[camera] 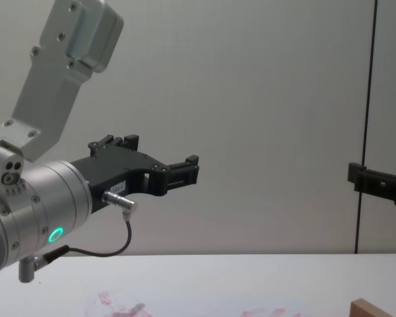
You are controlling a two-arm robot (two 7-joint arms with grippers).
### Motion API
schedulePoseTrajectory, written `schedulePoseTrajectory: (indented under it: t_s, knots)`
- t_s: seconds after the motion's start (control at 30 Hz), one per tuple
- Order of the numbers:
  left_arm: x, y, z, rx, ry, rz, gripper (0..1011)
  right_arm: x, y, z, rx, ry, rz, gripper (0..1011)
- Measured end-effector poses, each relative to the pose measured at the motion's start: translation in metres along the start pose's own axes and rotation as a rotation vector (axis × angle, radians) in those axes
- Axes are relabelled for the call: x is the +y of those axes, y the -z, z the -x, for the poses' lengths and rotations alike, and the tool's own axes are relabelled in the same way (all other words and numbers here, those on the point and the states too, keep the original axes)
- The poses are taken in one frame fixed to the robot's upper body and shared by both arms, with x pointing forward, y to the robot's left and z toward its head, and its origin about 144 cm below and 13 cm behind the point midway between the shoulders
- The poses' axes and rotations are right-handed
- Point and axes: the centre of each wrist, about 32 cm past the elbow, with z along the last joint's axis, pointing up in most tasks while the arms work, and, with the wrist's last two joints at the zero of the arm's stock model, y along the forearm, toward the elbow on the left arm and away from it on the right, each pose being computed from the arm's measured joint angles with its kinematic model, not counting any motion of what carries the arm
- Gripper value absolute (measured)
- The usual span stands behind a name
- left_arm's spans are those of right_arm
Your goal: Use the one hand to pick up the stamp and affix it onto the A4 paper.
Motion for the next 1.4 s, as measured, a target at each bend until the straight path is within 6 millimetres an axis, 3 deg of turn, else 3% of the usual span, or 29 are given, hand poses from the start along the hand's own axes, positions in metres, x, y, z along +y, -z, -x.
schedulePoseTrajectory:
  t_s: [1.1, 1.4]
  knots:
    - [0.0000, 0.0000, 0.0000, 0.000, 0.000, 0.000, 1001, -0.0002, 0.0001, -0.0006, -0.001, 0.001, 0.001, 1001]
    - [0.0000, 0.0000, 0.0000, 0.000, 0.000, 0.000, 1001, -0.0093, 0.0025, -0.0054, -0.002, 0.008, 0.040, 1001]
